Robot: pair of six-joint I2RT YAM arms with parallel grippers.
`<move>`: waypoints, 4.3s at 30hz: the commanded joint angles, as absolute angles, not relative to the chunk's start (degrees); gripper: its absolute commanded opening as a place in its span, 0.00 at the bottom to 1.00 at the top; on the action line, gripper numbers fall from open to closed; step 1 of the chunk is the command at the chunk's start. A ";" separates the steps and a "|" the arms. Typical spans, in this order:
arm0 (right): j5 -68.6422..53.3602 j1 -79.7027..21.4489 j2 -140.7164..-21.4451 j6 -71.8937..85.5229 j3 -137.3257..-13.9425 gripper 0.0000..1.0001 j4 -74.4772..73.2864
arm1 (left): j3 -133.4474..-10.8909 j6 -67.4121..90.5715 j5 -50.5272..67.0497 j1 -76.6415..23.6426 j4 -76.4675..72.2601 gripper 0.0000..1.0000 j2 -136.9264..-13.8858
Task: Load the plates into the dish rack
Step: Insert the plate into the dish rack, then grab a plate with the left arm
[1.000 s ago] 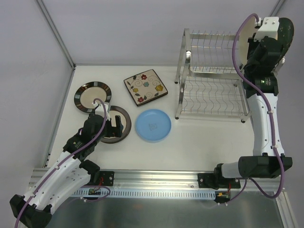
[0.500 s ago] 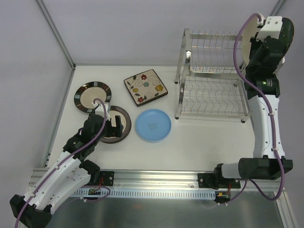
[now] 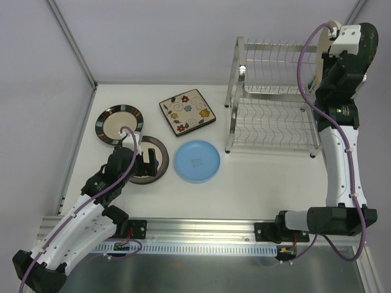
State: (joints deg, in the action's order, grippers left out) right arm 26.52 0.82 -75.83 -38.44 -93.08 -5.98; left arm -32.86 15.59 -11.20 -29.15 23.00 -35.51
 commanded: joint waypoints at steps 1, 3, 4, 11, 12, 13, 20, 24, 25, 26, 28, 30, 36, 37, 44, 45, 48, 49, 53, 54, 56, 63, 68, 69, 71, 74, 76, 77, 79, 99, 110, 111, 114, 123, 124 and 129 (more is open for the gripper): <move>27.43 1.49 -75.76 -38.94 -93.34 0.01 -5.80 | -33.93 14.94 -12.39 -28.56 22.24 0.99 -35.68; 26.20 1.49 -76.38 -38.06 -93.52 0.01 -7.03 | -33.93 14.94 -12.39 -28.56 22.32 0.99 -35.77; 25.93 1.49 -76.64 -37.36 -93.78 0.01 -7.38 | -33.93 14.94 -12.31 -28.56 22.15 0.99 -35.77; 25.49 1.49 -79.01 -35.25 -95.10 0.04 -10.46 | -33.93 14.94 -12.30 -28.56 22.24 0.99 -36.03; 25.49 1.49 -79.19 -34.98 -95.36 0.06 -10.72 | -33.93 14.94 -12.30 -28.56 22.32 0.99 -36.04; 25.49 1.49 -79.62 -34.72 -95.62 0.09 -11.16 | -33.93 14.94 -12.30 -28.56 22.32 0.99 -36.04; 25.93 1.49 -79.63 -32.43 -96.94 0.29 -13.45 | -34.01 15.03 -12.30 -28.56 22.41 0.99 -36.12; 27.24 1.49 -79.54 -31.73 -97.65 0.27 -14.24 | -34.01 15.03 -12.13 -28.48 22.41 0.99 -36.38; 27.25 1.49 -79.54 -31.64 -97.73 0.27 -14.41 | -34.01 15.12 -12.04 -28.39 22.41 0.99 -36.39; 27.25 1.49 -79.45 -31.55 -97.65 0.30 -14.50 | -34.10 15.12 -12.04 -28.48 22.33 0.99 -36.39; 27.68 1.49 -79.28 -31.12 -97.91 0.31 -14.85 | -34.10 15.12 -11.95 -28.48 22.41 0.99 -36.39; 29.34 1.49 -79.28 -30.33 -98.26 0.31 -15.46 | -34.10 15.12 -12.04 -28.48 22.41 0.99 -36.39; 29.53 1.49 -78.84 -29.45 -99.14 0.31 -15.99 | -34.10 15.29 -12.13 -28.48 22.50 0.99 -36.21; 29.88 1.49 -78.92 -29.18 -99.31 0.30 -16.52 | -34.10 15.29 -12.13 -28.48 22.59 0.99 -36.12; 29.18 1.49 -78.49 -29.18 -99.49 0.41 -17.22 | -34.10 15.47 -12.04 -28.48 22.76 0.99 -36.12; 29.27 1.49 -78.31 -29.09 -99.49 0.42 -17.23 | -34.10 15.47 -12.04 -28.48 22.76 0.99 -36.21; 29.27 1.49 -77.61 -29.00 -99.14 0.51 -17.49 | -34.19 15.64 -11.95 -28.48 22.76 0.99 -36.21; 29.01 1.49 -77.52 -28.92 -99.14 0.54 -17.66 | -34.19 15.56 -11.95 -28.48 22.85 0.99 -36.21; 28.39 1.41 -75.94 -28.57 -98.62 0.56 -18.02 | -34.19 15.64 -11.78 -28.48 22.85 0.99 -36.21; 28.21 1.49 -75.33 -28.56 -98.44 0.57 -18.10 | -34.19 15.64 -11.78 -28.48 22.85 0.99 -36.21; 27.86 1.49 -74.53 -28.04 -98.09 0.57 -18.11 | -34.19 15.73 -11.69 -28.48 22.76 0.99 -36.30; 25.93 1.41 -71.02 -26.02 -97.73 0.58 -19.16 | -34.28 15.82 -11.69 -28.39 22.85 0.99 -36.21; 23.56 1.41 -67.94 -23.65 -97.73 0.64 -20.65 | -34.28 15.91 -11.43 -28.48 23.03 0.99 -36.30; 23.12 1.49 -67.16 -22.51 -97.56 0.65 -21.18 | -34.19 16.00 -11.34 -28.48 23.03 0.99 -36.39; 21.19 1.49 -65.05 -21.19 -97.03 0.69 -21.44 | -34.36 16.17 -11.16 -28.39 22.94 0.99 -36.56; 18.64 1.49 -62.33 -18.81 -96.33 0.78 -22.41 | -34.37 16.17 -10.64 -28.39 23.03 0.99 -37.17; 16.89 1.49 -60.83 -16.89 -95.98 0.83 -23.46 | -34.54 16.26 -10.11 -28.39 23.03 0.99 -37.53; 16.35 1.49 -60.04 -16.18 -95.28 0.84 -23.73 | -34.54 16.35 -9.93 -28.39 23.03 0.99 -37.88; 14.25 1.41 -57.31 -13.55 -94.14 0.86 -24.52 | -34.72 16.52 -9.32 -28.39 23.03 0.99 -38.32; -14.23 1.49 -30.78 10.54 -58.64 1.00 -31.46 | -39.55 37.06 2.46 -29.26 22.94 0.96 -53.87; -18.37 1.15 -20.48 15.11 -43.78 1.00 -34.10 | -44.82 49.12 -6.13 -39.01 22.68 0.81 -67.23; -18.46 0.88 -20.30 15.29 -42.55 0.99 -34.19 | -45.00 51.05 -7.02 -39.81 22.50 0.79 -68.45; -18.46 0.09 -19.86 16.08 -41.23 1.00 -34.01 | -45.70 53.95 -8.61 -41.39 21.80 0.72 -71.61; -15.82 -5.36 -20.65 15.03 -39.64 0.99 -34.28 | -49.92 57.92 -11.69 -44.12 19.87 0.54 -82.17; -15.82 -5.62 -20.83 15.12 -39.46 1.00 -34.19 | -49.83 58.70 -11.86 -44.12 19.69 0.52 -83.22; -15.65 -7.21 -20.74 15.38 -38.59 1.00 -34.36 | -49.22 60.82 -13.88 -44.21 19.34 0.48 -85.95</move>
